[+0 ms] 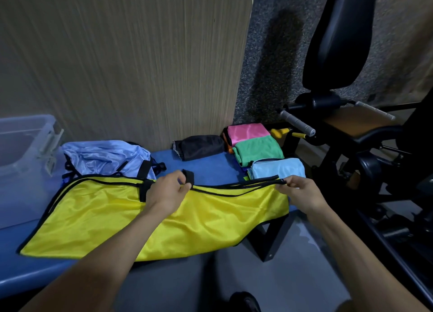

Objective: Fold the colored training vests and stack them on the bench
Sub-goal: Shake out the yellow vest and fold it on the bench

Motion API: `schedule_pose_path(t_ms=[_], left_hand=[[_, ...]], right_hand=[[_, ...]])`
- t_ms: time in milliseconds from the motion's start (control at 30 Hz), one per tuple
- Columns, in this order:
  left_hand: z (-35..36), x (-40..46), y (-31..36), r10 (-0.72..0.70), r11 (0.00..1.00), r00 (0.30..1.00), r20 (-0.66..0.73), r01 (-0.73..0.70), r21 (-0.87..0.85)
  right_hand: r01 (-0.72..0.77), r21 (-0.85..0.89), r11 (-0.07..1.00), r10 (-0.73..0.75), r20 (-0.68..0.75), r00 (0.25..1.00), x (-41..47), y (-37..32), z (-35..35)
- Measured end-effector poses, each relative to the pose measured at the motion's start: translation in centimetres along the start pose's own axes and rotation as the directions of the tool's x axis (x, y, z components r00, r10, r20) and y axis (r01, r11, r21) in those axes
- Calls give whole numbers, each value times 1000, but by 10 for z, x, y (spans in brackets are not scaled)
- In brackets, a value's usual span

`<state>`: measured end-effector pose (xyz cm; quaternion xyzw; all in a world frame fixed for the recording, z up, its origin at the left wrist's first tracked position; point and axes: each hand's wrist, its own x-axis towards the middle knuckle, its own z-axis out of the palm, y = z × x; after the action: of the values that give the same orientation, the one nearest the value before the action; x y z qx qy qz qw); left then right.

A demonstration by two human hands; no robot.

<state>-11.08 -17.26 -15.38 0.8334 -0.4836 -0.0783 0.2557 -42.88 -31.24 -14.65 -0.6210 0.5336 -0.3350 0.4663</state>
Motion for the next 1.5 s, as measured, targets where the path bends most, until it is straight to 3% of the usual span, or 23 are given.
schedule_pose_path(t_ms=[167,333,567,667,733,800,900,1133,1500], left_hand=[[1,10,0,-23,999,989,-143,18,-37],[15,11,-4,0,993,1000,-21,3,114],[-10,-11,-4,242,956,955,172,-265,126],[-35,-22,-9,303,896,938,165,-340,286],[-51,-24,-14,219,881,967,127,-253,400],[-63,-22,-25,39,873,994,106,-86,480],[-70,-18,-45,-135,871,986,94,73,485],[-73,-10,-53,-172,894,985,-2,157,420],[-73,-6,-41,-276,821,960,47,210,531]], right_hand=[[39,-89,995,-44,-56,997,4,-4,8],[55,-183,982,-78,-121,990,5,-6,14],[3,-170,985,-32,-167,986,7,-12,19],[2,-143,990,-27,-171,985,10,-16,20],[9,-119,993,-31,-185,982,11,-20,22],[24,-119,993,-46,-187,981,10,-25,23],[20,-174,985,-49,-164,985,7,-28,24],[-46,-242,969,11,-143,990,10,-23,18],[-96,-394,914,67,-87,994,17,-18,8]])
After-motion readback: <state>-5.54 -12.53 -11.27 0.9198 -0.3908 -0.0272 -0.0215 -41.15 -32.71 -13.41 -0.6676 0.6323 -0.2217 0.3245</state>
